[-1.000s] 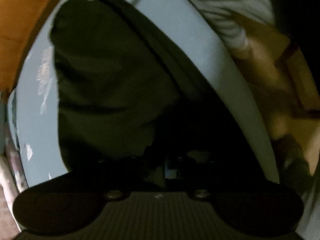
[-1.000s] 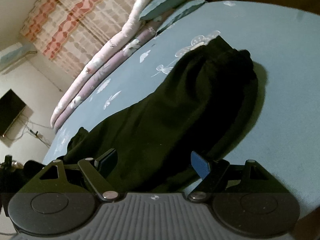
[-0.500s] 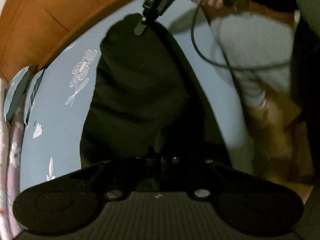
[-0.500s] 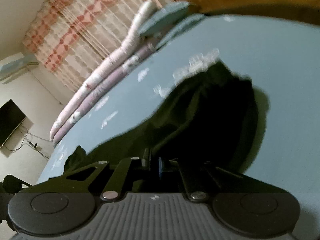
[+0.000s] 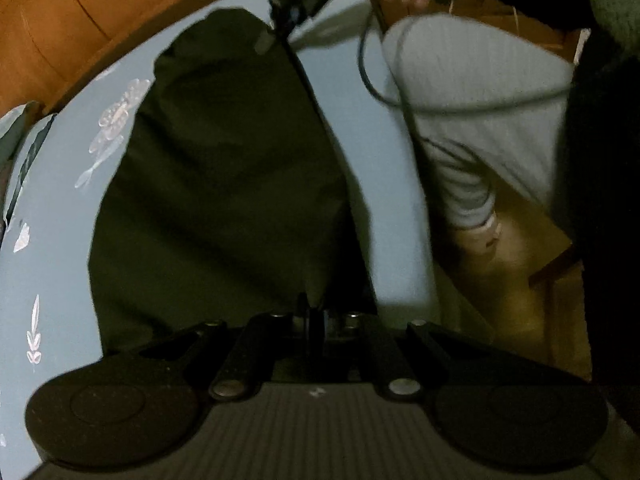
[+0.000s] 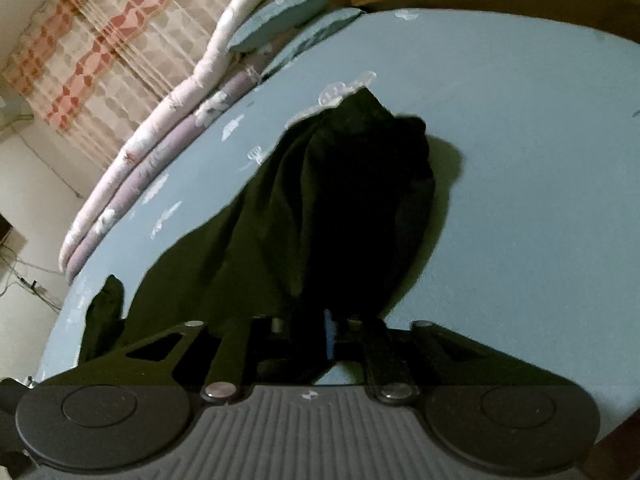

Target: Fold clothes

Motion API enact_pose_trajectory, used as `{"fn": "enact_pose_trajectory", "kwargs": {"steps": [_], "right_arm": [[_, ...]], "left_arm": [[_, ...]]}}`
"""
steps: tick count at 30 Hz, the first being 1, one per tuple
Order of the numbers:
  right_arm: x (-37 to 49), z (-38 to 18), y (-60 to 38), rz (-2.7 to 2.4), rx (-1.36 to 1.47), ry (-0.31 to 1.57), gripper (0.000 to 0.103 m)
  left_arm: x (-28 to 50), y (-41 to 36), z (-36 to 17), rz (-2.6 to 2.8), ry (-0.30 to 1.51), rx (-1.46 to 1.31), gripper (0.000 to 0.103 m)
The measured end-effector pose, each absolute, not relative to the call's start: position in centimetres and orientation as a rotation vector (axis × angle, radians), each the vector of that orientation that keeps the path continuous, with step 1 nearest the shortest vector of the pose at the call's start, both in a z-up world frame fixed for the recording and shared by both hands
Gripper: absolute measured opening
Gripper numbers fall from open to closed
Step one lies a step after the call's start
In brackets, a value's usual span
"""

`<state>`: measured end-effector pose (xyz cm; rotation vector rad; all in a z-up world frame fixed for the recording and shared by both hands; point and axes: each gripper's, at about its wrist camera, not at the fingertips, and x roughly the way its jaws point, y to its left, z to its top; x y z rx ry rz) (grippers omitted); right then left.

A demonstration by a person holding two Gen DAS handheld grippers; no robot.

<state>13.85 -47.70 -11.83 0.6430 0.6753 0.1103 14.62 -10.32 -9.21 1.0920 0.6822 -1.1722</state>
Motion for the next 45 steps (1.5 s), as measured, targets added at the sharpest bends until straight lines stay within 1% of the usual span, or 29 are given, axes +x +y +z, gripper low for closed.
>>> {"fn": "enact_pose_trajectory", "kwargs": {"steps": [2, 5, 7, 10, 13, 14, 16, 17, 18, 21, 25, 27, 29, 30, 31, 32, 33, 37, 40, 43, 45], "right_arm": [[13.3, -10.7, -47.9, 0.128, 0.628, 0.641, 0.06], [12.9, -9.2, -49.1, 0.133, 0.631, 0.587, 0.062], [13.2, -8.8, -50.1, 0.12, 0.661, 0.567, 0.064], [14.7, -9.4, -51.8, 0.094, 0.734, 0.561, 0.064], [16.4, -11.3, -53.2, 0.1, 0.863, 0.583, 0.064], [16.9, -12.1, -53.7, 0.102, 0.909, 0.585, 0.062], [17.8, -13.0, -54.0, 0.098, 0.952, 0.577, 0.045], [18.0, -13.2, -54.0, 0.091, 0.948, 0.572, 0.027], [18.1, -13.2, -53.9, 0.088, 0.929, 0.561, 0.023], [17.9, -11.1, -52.1, 0.074, 0.741, 0.547, 0.02], [17.0, -7.6, -49.5, 0.051, 0.435, 0.524, 0.019], [16.9, -7.3, -49.1, 0.028, 0.336, 0.548, 0.02], [17.4, -8.2, -49.7, 0.003, 0.318, 0.603, 0.02], [17.6, -8.8, -50.3, -0.018, 0.324, 0.633, 0.022], [17.8, -9.4, -50.8, -0.04, 0.33, 0.663, 0.028], [17.6, -9.5, -51.1, -0.049, 0.344, 0.663, 0.036], [17.3, -9.4, -51.4, -0.055, 0.361, 0.655, 0.038], [15.2, -7.1, -51.0, -0.065, 0.346, 0.57, 0.041], [14.5, -5.6, -50.0, -0.056, 0.319, 0.512, 0.046], [14.5, -5.3, -48.9, -0.036, 0.32, 0.504, 0.046], [14.4, -5.7, -48.2, -0.031, 0.333, 0.515, 0.046]], "left_arm": [[14.6, -10.0, -8.6, -1.182, 0.693, 1.065, 0.014], [14.8, -9.2, -6.7, -1.182, 0.696, 0.989, 0.016], [15.0, -8.5, -5.4, -1.177, 0.695, 0.925, 0.027], [15.3, -7.5, -3.5, -1.17, 0.693, 0.829, 0.031], [16.3, -7.0, -2.6, -1.13, 0.694, 0.712, 0.037], [16.6, -7.0, -2.6, -1.122, 0.694, 0.676, 0.037], [17.2, -7.0, -2.9, -1.108, 0.7, 0.607, 0.037], [17.5, -7.1, -3.3, -1.1, 0.709, 0.573, 0.037], [17.8, -7.2, -3.7, -1.091, 0.717, 0.54, 0.037], [18.7, -7.5, -5.4, -1.066, 0.757, 0.481, 0.037], [19.8, -7.9, -7.9, -1.01, 0.845, 0.479, 0.037], [20.3, -8.1, -9.3, -0.965, 0.903, 0.502, 0.037], [20.6, -7.6, -10.3, -0.933, 0.925, 0.515, 0.037], [20.7, -7.3, -10.3, -0.931, 0.925, 0.498, 0.037], [20.8, -7.0, -10.3, -0.921, 0.93, 0.484, 0.037], [20.9, -6.8, -10.2, -0.905, 0.938, 0.476, 0.037], [21.0, -6.6, -10.0, -0.891, 0.937, 0.48, 0.037], [21.3, -6.1, -8.4, -0.871, 0.903, 0.451, 0.037], [22.2, -6.3, -6.8, -0.865, 0.835, 0.386, 0.038], [24.0, -6.9, -6.9, -0.829, 0.819, 0.322, 0.04], [25.0, -7.4, -8.0, -0.792, 0.825, 0.312, 0.04]]}}
